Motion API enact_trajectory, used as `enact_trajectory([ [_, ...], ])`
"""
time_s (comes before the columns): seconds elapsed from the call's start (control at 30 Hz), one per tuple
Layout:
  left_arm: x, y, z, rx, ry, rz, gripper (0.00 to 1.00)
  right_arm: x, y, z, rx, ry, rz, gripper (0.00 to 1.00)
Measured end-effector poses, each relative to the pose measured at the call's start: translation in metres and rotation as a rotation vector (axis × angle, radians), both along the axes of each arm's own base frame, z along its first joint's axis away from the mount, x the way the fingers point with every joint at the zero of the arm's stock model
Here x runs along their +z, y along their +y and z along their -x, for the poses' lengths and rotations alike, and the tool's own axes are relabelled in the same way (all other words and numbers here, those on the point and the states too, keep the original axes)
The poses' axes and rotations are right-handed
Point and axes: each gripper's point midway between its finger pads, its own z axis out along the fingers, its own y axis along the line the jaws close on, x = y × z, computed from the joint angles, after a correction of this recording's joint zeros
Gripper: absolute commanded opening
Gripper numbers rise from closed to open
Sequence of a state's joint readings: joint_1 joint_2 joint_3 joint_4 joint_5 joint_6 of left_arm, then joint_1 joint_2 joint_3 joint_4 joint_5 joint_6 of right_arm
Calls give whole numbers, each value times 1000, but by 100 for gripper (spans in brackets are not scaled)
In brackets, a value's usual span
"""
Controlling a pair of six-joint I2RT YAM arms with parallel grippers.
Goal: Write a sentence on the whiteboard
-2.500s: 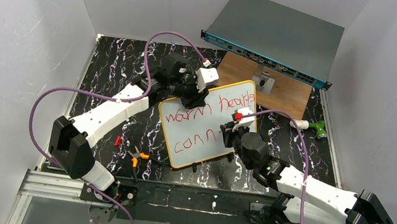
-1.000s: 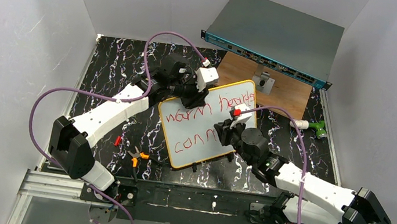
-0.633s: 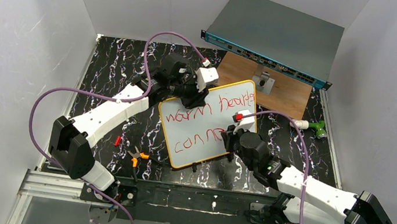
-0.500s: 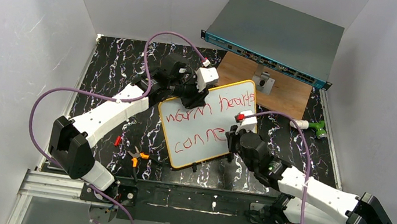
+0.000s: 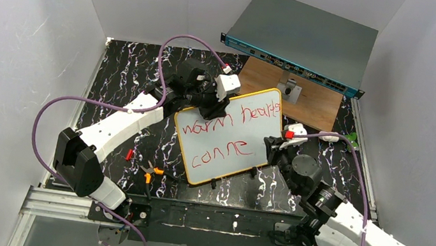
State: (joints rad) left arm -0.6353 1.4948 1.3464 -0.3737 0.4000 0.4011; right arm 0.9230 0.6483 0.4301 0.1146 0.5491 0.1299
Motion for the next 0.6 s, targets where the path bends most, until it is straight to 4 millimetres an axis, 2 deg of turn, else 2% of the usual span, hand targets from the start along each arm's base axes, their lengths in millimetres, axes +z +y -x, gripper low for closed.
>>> enact_trajectory([
  [0.17, 0, 0, 0, 0, 0, 0, 0, 5, 0, -1, 0, -17, -5, 1],
  [0.43, 2, 0, 2, -6, -9, 1, 0, -18, -4, -15, -54, 41, 63, 1],
  [0.6, 3, 0, 4, -10, -15, 3, 0, -17, -6, -27, -80, 52, 65, 1],
])
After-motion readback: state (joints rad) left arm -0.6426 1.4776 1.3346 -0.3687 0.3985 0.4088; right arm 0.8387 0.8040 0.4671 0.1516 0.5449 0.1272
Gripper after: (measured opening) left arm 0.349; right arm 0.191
